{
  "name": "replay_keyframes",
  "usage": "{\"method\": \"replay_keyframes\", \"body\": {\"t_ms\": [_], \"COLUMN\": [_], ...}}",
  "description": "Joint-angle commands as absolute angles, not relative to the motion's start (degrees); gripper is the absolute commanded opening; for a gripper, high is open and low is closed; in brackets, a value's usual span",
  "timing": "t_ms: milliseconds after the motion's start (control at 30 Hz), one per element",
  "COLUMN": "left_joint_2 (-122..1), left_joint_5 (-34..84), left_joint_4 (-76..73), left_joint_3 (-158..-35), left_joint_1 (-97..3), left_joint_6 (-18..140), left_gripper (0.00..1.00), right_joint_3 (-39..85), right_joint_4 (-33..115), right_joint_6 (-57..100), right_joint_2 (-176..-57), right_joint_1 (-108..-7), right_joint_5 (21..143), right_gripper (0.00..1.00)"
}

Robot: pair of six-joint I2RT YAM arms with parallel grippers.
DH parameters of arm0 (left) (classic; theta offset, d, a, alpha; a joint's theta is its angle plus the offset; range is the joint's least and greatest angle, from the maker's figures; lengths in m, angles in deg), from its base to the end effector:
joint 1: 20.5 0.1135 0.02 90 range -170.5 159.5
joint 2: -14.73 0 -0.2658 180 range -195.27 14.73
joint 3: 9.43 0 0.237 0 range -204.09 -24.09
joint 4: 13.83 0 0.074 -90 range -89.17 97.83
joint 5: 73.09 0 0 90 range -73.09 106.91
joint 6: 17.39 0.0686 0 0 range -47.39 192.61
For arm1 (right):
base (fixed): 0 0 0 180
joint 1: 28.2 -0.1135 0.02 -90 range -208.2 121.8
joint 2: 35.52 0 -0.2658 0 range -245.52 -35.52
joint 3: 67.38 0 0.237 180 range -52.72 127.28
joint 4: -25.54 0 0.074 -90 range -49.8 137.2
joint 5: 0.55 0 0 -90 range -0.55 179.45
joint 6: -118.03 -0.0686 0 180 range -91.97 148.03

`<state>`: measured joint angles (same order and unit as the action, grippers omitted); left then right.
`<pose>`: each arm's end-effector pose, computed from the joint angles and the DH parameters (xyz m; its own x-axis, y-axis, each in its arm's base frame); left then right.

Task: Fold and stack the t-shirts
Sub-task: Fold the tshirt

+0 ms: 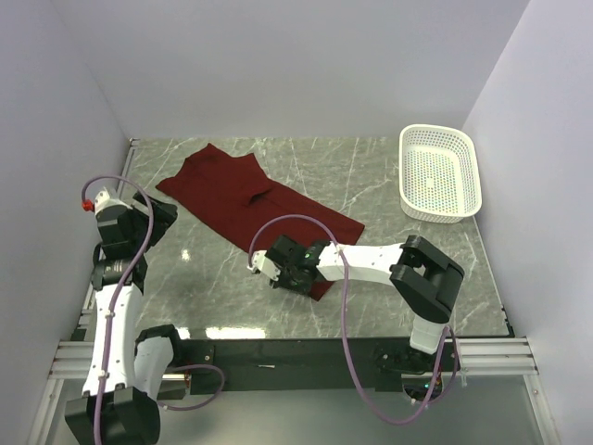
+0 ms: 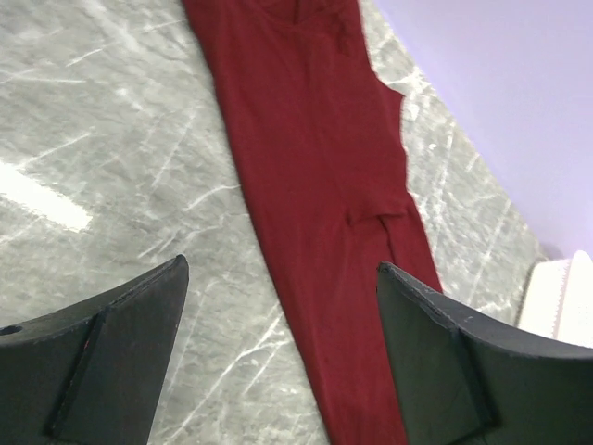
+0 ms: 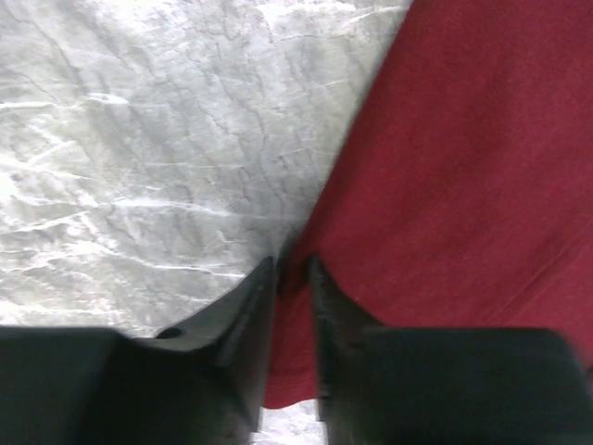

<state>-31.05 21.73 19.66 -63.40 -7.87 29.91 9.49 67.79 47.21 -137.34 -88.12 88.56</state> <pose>0.1944 0.0376 0.2769 -0.2090 -0.7393 -0.6401 -0.3885 0.6634 -0.6395 0.1718 0.2987 0.1422 -0.1511 -0.9164 -0.3707 -0.9718 0.2063 -0.1138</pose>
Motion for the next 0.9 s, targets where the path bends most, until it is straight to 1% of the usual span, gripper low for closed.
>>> {"method": "replay_keyframes", "body": {"t_ms": [0,33,100,133,200,267,333,367,400,433,467,500,533,567,633,667,700,767,800,867], "left_joint_2": [-28.70,-28.17,-27.46,-26.85,-26.49,-26.58,-26.49,-26.32,-25.97,-25.79,-25.62,-25.09,-24.83,-24.65,-24.29,-24.38,-24.91,-25.96,-27.27,-29.12], "left_joint_5": [25.08,25.35,26.22,27.45,28.68,30.35,31.15,31.24,31.33,31.33,31.15,30.98,30.80,30.36,30.10,30.01,30.36,31.41,32.37,33.69], "left_joint_4": [20.34,20.43,20.43,20.35,20.26,20.17,20.52,20.78,21.05,21.40,22.71,23.42,24.29,25.43,26.23,26.23,25.28,23.61,21.51,19.13], "left_joint_3": [-62.50,-62.15,-61.19,-60.92,-60.30,-59.95,-59.78,-59.78,-59.86,-60.04,-60.21,-60.48,-60.74,-60.92,-60.75,-60.31,-59.52,-59.08,-58.72,-58.02], "left_joint_1": [-7.66,-7.66,-7.66,-7.66,-7.66,-7.58,-7.66,-7.66,-7.58,-7.58,-7.66,-7.66,-7.66,-7.58,-7.58,-7.66,-7.66,-7.66,-7.58,-7.66], "left_joint_6": [29.64,29.55,29.37,29.28,29.28,29.28,29.37,29.46,29.63,29.81,30.16,30.60,30.95,31.56,32.35,32.79,32.45,31.66,31.05,29.56], "left_gripper": [0.88,0.88,0.88,0.88,0.88,0.87,0.87,0.87,0.87,0.87,0.87,0.87,0.87,0.87,0.87,0.87,0.87,0.87,0.87,0.86], "right_joint_3": [9.59,9.59,9.86,9.94,10.30,11.26,12.92,16.07,18.19,23.77,27.40,31.44,35.39,42.05,44.22,42.83,40.99,35.10,33.34,30.43], "right_joint_4": [68.76,69.02,69.90,70.17,70.69,70.35,69.73,69.03,68.42,67.63,68.14,69.54,71.12,74.27,75.44,74.92,74.48,72.38,71.84,69.92], "right_joint_6": [46.49,46.66,47.54,47.89,49.56,51.14,51.23,50.36,49.66,48.78,46.95,46.40,46.23,45.70,45.00,45.25,45.87,46.31,46.22,42.82], "right_joint_2": [-139.14,-139.23,-138.62,-138.18,-137.04,-136.68,-137.99,-139.04,-142.10,-144.04,-146.41,-151.31,-153.44,-154.94,-155.06,-153.66,-149.64,-145.40,-142.07,-140.29], "right_joint_1": [-88.23,-88.23,-88.41,-88.76,-90.16,-94.72,-98.24,-101.73,-102.90,-104.04,-104.49,-104.23,-103.71,-103.27,-99.76,-98.01,-94.07,-88.35,-81.53,-75.17], "right_joint_5": [90.59,89.63,87.17,85.68,80.59,76.55,74.16,73.11,73.01,73.62,74.06,73.80,73.19,72.66,70.13,69.24,67.32,63.98,61.87,56.69], "right_gripper": [0.26,0.19,0.09,0.00,0.00,0.00,0.00,0.00,0.00,0.04,0.14,0.24,0.42,0.47,0.53,0.55,0.61,0.63,0.64,0.65]}}
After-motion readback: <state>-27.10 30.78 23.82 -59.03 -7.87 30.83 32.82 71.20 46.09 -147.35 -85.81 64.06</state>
